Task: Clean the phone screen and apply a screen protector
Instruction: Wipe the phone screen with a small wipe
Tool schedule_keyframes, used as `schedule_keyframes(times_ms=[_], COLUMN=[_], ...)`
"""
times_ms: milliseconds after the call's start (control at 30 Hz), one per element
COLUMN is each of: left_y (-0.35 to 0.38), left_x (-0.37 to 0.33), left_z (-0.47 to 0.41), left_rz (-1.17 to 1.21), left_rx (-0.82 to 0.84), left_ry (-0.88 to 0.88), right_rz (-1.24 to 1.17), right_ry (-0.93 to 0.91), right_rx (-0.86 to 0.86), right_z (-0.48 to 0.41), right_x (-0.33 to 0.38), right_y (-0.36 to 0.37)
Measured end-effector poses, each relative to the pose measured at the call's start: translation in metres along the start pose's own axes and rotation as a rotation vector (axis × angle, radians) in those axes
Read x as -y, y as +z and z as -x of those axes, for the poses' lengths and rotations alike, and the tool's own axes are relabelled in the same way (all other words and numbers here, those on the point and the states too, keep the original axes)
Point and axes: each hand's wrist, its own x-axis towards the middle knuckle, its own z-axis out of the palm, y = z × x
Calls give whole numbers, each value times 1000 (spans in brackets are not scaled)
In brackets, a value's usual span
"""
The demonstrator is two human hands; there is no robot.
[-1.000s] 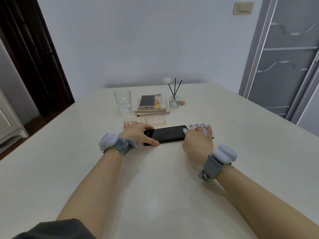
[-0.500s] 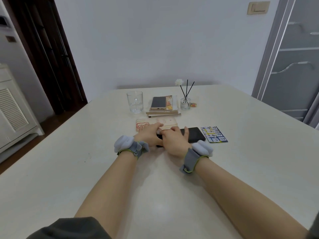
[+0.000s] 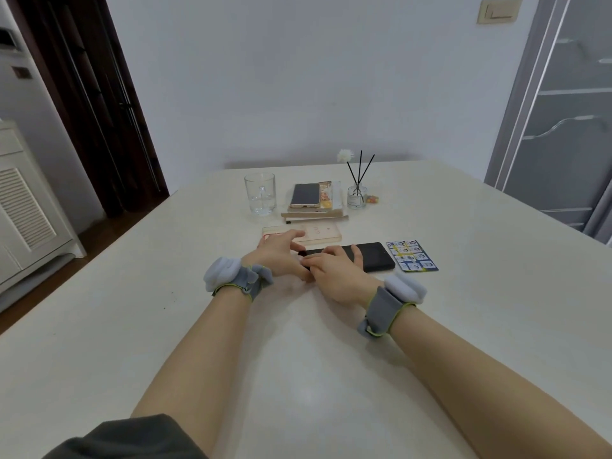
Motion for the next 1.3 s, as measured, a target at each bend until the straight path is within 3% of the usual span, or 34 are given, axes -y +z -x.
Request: schedule_keyframes(times_ms=[133,333,400,500,600,667,733,867,967,1067,1167,1300], left_y=[-1,1,2,3,4,4,4,4,3,1,-7,-19], left_x=[4,5,5,5,5,6,8,6,4,2,-2,-6], left_z=[-1,0,1,2,2,4,5,4,4,6,7,10], left_rz=[-17,9,30,56,57,53,53,50,38,78,186,434], left_rx=[-23,-42,-49,-52,-69,-78,-74,-64,-57,-34,-89,-223], left_ry=[-25,-20,-23,-27,-15,-18,-30,-32,-28,-12,16,24], right_rz=[127,263,263,242,159,165,221,284,205,68,-248,-689], right_ry=[51,421,462,266,32,-10,65,404,390,229,74,6], right_rx=[-96,-223,-236,-251,-148,-117,-170,-291,-328,-429,-456,-327], right_z=[14,37,37,31,26,26,29,40,36,25,16,4], right_x=[-15,-54,-49,-28,-6,-4,-16,-54,-55,-42,-20,12], right_y=[-2,-17,-15,-2,9,10,4,-15,-19,-20,-24,-31])
